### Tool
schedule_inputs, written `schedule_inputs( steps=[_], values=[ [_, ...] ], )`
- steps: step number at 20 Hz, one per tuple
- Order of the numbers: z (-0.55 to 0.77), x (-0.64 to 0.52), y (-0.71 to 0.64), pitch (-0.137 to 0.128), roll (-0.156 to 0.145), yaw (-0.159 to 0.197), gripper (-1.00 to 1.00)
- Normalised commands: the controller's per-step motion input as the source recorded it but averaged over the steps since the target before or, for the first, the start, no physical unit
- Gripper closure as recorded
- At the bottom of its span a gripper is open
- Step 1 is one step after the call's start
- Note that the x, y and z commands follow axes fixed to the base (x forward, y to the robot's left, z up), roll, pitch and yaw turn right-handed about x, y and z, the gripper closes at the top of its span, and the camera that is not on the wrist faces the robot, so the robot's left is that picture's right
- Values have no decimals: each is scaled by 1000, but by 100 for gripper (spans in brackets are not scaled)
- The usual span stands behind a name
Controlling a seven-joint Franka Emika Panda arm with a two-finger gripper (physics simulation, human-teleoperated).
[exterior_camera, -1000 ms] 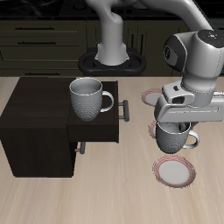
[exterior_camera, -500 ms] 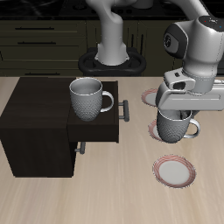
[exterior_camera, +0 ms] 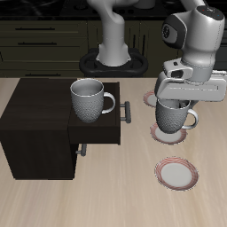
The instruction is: Place the porcelain mug that is on the plate onto the nearest plate relative to the robot
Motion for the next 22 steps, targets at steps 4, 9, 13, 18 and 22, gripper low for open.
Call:
schedule_inputs(
  steps=[4, 9, 13, 18, 22],
  values=[
    [0, -141, -58, -36, 6, 19, 100],
    [-66, -191, -49, -9, -4, -15, 100],
    [71, -360, -63, -40, -1, 29, 100],
    [-57, -279, -85, 53, -10, -11, 100],
    [66, -311, 2, -30, 8, -26, 100]
  ],
)
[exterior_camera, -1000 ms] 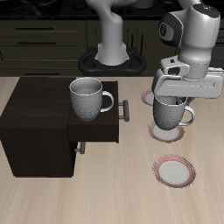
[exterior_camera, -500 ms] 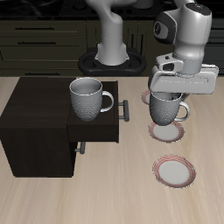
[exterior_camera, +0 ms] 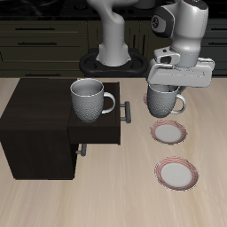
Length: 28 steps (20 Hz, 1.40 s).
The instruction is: Place the porcelain mug that is on the plate onto the nearest plate relative to the robot
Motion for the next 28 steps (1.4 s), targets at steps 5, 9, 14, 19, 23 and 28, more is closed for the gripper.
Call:
schedule_inputs(
  steps=[5, 9, 14, 19, 23, 28],
  values=[
    [28, -217, -21, -31, -11, 1, 100],
    [-49, -303, 45, -29, 8, -6, 100],
    [30, -250, -2, -38, -10, 2, 100],
    [-20, -258, -85, 5, 4, -6, 100],
    [-87, -236, -27, 13, 32, -7, 100],
    [-25, -279, -3, -22, 12, 4, 100]
  ],
)
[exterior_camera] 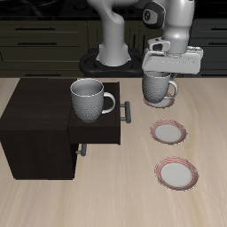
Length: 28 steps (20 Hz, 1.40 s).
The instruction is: Place the porcelain mug that is on the plate onto the nearest plate relative to the robot
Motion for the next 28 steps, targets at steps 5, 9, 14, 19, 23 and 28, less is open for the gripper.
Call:
schedule_inputs(
  steps=[5, 9, 14, 19, 23, 28],
  values=[
    [47, -311, -12, -38, 15, 2, 100],
    [-7, -297, -123, -20, 14, -15, 100],
    [-109, -280, -147, -15, 4, -11, 100],
    [-178, -275, 27, 3, 32, 7, 100],
    [-32, -242, 43, -15, 30, -14, 100],
    [-125, -347, 82, -15, 45, -10, 100]
  ],
)
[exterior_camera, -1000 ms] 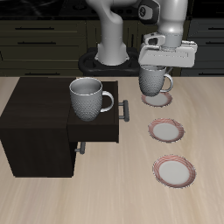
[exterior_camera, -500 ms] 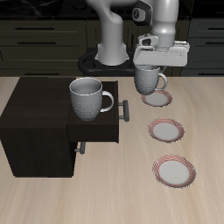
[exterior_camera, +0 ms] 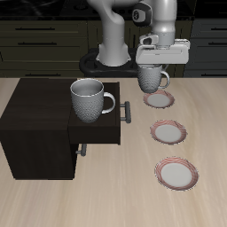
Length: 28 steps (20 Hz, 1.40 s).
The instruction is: Place the porcelain mug that is on the plate onto the nearest plate relative to the robot
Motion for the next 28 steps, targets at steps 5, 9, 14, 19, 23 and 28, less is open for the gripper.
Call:
schedule_inputs(
  steps=[5, 9, 14, 19, 23, 28],
  values=[
    [-72, -163, -56, 11, 18, -41, 100],
    [-259, -255, -61, 4, 3, -41, 100],
    [-109, -229, 6, -17, 13, -1, 100],
    [-39, -107, 110, -9, 32, 11, 100],
    [-116, -115, 223, 9, 34, 2, 100],
    [-201, 75, 247, 48, 65, 10, 100]
  ],
)
